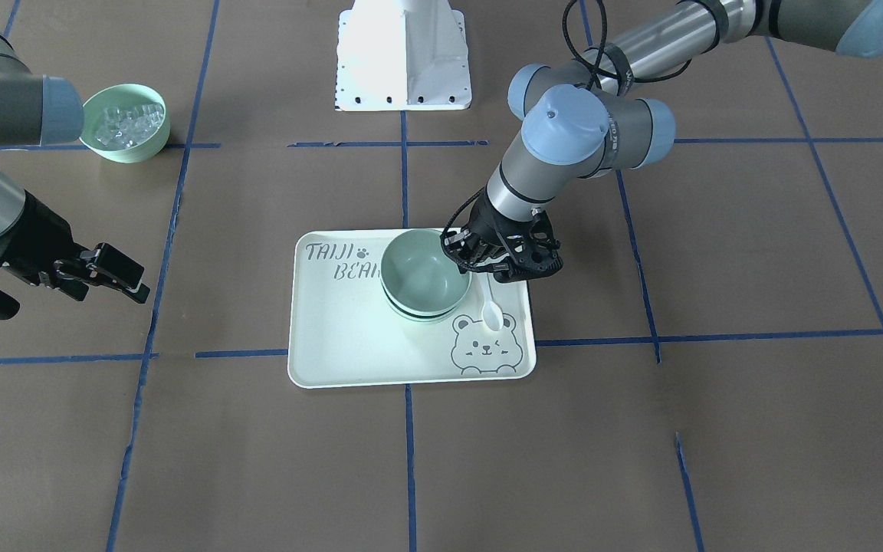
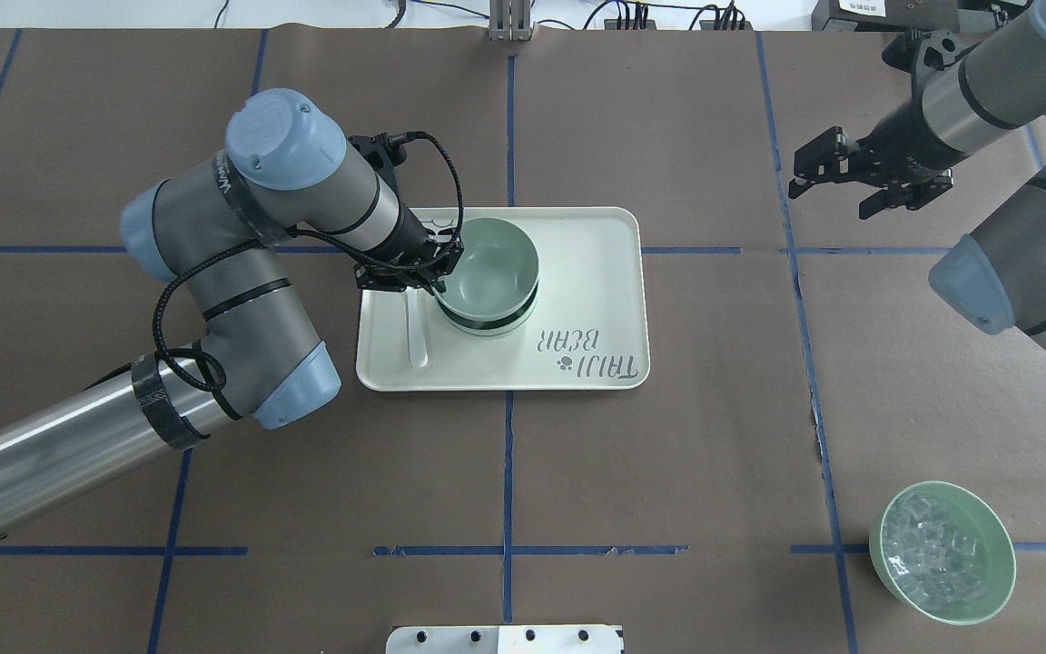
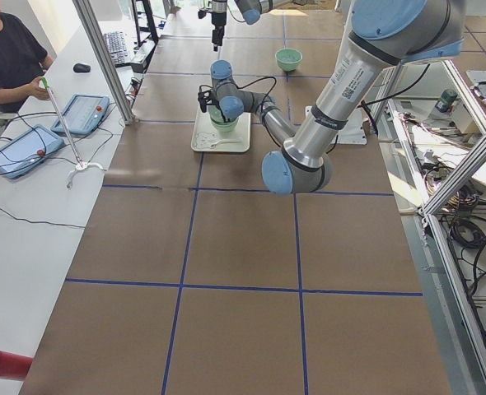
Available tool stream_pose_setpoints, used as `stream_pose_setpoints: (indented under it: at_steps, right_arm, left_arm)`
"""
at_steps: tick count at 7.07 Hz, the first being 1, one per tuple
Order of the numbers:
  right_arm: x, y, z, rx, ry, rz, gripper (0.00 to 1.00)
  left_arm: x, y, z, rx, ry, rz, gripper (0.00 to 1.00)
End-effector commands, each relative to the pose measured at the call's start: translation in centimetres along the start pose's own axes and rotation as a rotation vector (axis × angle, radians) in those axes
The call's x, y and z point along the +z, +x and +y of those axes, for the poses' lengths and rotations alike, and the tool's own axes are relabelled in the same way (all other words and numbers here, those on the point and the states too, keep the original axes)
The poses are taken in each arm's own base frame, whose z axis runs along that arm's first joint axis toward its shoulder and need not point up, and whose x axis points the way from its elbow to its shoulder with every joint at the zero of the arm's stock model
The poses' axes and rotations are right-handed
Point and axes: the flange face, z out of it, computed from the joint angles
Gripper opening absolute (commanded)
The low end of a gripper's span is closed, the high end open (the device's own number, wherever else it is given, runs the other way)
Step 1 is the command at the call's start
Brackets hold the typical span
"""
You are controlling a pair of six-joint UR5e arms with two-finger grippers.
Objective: Stack green bowls together
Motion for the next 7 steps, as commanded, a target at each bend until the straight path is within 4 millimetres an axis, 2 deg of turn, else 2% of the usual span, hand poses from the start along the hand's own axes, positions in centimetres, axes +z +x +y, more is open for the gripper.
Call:
stream_pose_setpoints:
  at_steps: [1, 2, 3, 4, 5, 7]
  right_arm:
    - [-0.1, 0.0, 0.0, 0.001, 0.001, 0.000, 1.00]
    - [-0.1, 0.0, 0.0, 0.000, 0.001, -0.001, 1.00]
    - [-0.3, 0.1, -0.1, 0.004, 0.000, -0.003, 1.00]
    - [-1.6, 1.3, -1.2, 0.028, 0.008, -0.009, 1.00]
    - [-2.4, 4.0, -1.9, 0.009, 0.011, 0.001, 1.00]
    - [-3.6, 14.2, -5.2, -0.135, 0.030, 0.081, 1.00]
  left_arm:
    - [0.1, 0.7, 1.1, 0.023, 0.029, 0.008, 1.00]
    - [-1.2, 0.7, 0.2, 0.028, 0.043, 0.022, 1.00]
    - [-3.9, -0.7, -1.5, 0.093, 0.081, 0.029, 1.00]
    - [-6.5, -5.6, -2.2, 0.163, 0.088, 0.025, 1.00]
    - [-10.7, -10.7, -4.4, 0.261, 0.115, 0.017, 1.00]
    - [-15.8, -23.1, -9.2, 0.434, 0.158, -0.082, 1.00]
